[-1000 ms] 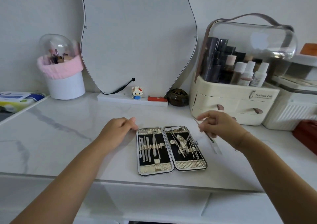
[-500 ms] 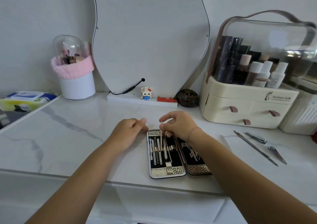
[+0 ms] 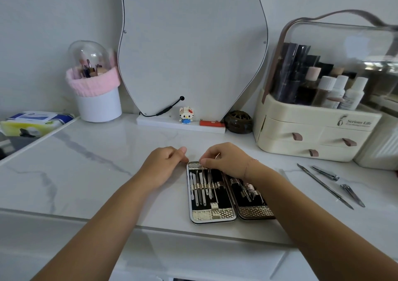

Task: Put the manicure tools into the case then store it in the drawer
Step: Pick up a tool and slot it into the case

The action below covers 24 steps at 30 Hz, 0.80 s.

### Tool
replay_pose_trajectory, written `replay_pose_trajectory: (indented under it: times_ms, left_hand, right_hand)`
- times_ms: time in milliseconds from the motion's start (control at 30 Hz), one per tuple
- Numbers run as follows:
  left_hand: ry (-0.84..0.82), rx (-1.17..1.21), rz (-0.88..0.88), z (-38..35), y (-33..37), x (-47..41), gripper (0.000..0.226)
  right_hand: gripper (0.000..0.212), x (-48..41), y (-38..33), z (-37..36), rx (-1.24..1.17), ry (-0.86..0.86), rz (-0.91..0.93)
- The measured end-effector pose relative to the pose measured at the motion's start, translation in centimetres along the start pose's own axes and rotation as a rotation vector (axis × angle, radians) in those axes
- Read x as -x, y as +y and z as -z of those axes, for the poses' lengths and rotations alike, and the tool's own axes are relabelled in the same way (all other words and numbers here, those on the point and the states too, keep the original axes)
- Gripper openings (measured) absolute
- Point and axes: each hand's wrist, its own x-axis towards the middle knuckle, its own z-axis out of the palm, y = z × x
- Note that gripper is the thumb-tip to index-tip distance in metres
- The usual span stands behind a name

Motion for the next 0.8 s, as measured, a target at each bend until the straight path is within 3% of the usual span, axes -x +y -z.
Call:
replay_pose_trajectory:
  times_ms: [134,401,567,801]
  left_hand:
    - [0.001,-0.010,0.000,0.0,0.1,0.0,0.037]
    - [-0.002,-0.011,-0.001,0.1,0.1,0.0,0.037]
    - [-0.013,0.007,-0.001,0.0,0.1,0.1,0.036]
    - [-0.029,0.010,-0.028,0.0,0.0,0.2,0.032]
  right_hand:
    - [0.025,0.9,-0.1,0.6,0.106,-0.079,0.047]
    - [0.027,2.7,-0.3,1.1,0.074,-0.106,0.122]
    - [0.013,4.7,2.1,2.4,-0.086,0.129,0.037]
    - [0.007,10.8,9.5,8.1,0.001,0.517,-0.241]
